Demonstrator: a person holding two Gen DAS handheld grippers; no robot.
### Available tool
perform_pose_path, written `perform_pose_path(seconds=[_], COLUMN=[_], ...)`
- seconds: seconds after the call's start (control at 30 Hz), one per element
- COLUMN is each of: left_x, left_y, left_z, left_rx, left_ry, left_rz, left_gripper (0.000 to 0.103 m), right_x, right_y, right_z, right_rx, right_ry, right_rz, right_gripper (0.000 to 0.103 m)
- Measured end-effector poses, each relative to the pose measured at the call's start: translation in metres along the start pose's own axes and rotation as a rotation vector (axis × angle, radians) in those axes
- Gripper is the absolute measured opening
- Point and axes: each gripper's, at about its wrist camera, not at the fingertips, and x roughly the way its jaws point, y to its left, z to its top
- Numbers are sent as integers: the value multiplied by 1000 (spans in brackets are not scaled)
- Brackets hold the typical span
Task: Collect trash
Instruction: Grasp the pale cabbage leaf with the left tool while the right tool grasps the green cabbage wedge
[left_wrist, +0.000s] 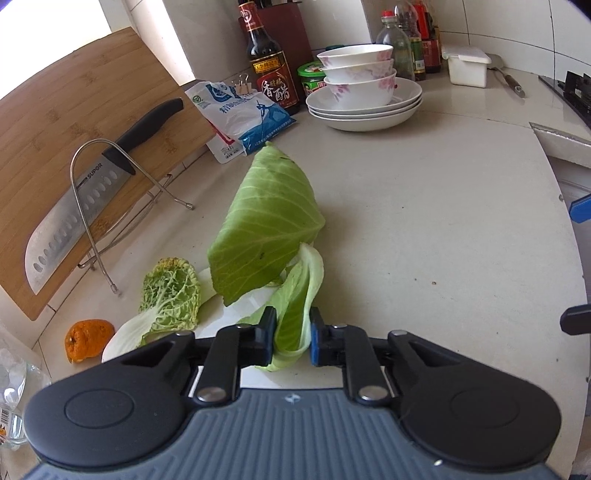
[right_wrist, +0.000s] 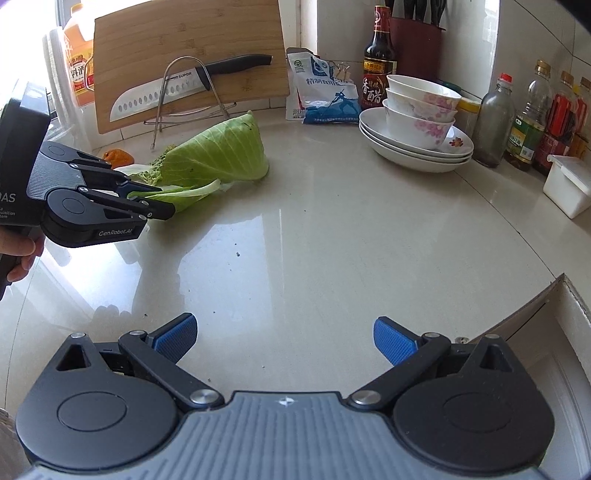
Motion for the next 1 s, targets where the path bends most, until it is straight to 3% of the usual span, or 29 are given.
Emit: perform_pose_path(seconds=[0.43, 1.0], left_x=[-32, -37], left_y=[26, 48], left_z=[-10, -15], left_rx=[-66, -148], left_ry=[22, 63], left_rz=[-11, 18], left_gripper=[12, 12], right_x=[34, 128], right_y=[8, 23], right_z=[35, 132], right_rx=[-102, -238], right_ry=[-19, -75], right_rz=[102, 290], right_gripper=[103, 103])
